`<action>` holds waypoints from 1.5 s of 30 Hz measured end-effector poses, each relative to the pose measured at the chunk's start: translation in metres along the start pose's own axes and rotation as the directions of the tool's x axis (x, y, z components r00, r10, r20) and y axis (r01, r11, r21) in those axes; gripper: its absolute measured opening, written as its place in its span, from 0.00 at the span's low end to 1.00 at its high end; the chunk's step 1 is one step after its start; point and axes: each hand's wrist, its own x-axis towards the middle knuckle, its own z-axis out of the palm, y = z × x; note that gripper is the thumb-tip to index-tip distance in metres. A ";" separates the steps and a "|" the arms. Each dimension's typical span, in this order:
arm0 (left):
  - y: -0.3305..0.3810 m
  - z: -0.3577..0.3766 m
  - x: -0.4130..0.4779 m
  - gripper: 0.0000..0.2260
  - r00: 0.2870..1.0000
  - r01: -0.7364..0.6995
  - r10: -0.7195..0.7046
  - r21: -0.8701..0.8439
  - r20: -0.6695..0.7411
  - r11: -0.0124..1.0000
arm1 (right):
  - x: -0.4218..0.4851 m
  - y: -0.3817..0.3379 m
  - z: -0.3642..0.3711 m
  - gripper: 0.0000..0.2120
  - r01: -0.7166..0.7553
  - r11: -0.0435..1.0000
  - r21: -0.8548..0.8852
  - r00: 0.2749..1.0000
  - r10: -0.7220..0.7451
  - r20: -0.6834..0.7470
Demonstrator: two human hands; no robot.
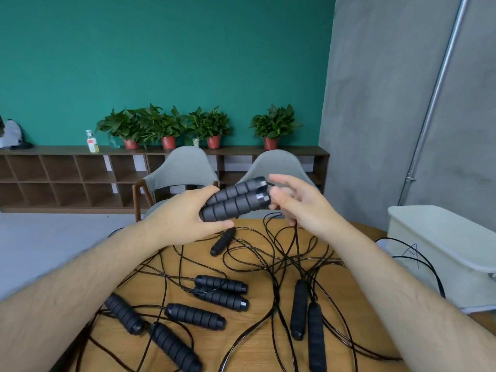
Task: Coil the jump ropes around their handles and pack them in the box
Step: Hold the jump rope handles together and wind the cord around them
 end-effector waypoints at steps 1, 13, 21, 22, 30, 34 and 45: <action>-0.004 -0.002 -0.001 0.21 0.999 0.039 -0.040 -0.044 -0.025 0.998 | -0.001 0.002 -0.004 0.15 -0.002 1.000 0.005 1.000 0.002 -0.014; -0.004 -0.019 0.037 0.17 0.881 0.285 -0.309 -0.119 -0.359 0.951 | -0.012 -0.026 0.037 0.13 0.070 0.766 -0.639 0.997 -0.042 0.059; 0.000 -0.009 0.064 0.10 0.918 0.303 -0.234 0.187 -0.320 0.934 | -0.002 -0.052 0.060 0.08 0.263 0.372 -0.890 0.964 -0.063 0.258; 0.000 -0.006 0.062 0.09 0.940 0.262 -0.180 0.273 -0.291 0.926 | -0.002 -0.055 0.059 0.07 0.324 0.341 -0.882 0.946 -0.090 0.312; -0.002 0.011 0.027 0.19 0.905 -0.379 0.425 0.390 -0.035 0.839 | 0.014 -0.064 0.009 0.12 0.407 0.383 -0.829 0.911 -0.231 0.341; 0.006 0.008 0.023 0.23 0.865 -0.434 0.489 0.321 -0.111 0.841 | 0.022 -0.047 -0.008 0.08 0.283 0.765 -0.579 0.959 -0.226 0.169; 0.032 -0.001 0.028 0.16 0.890 -0.204 0.166 -0.046 -0.424 0.978 | 0.013 -0.023 0.021 0.14 -0.005 0.993 -0.116 1.000 0.008 0.028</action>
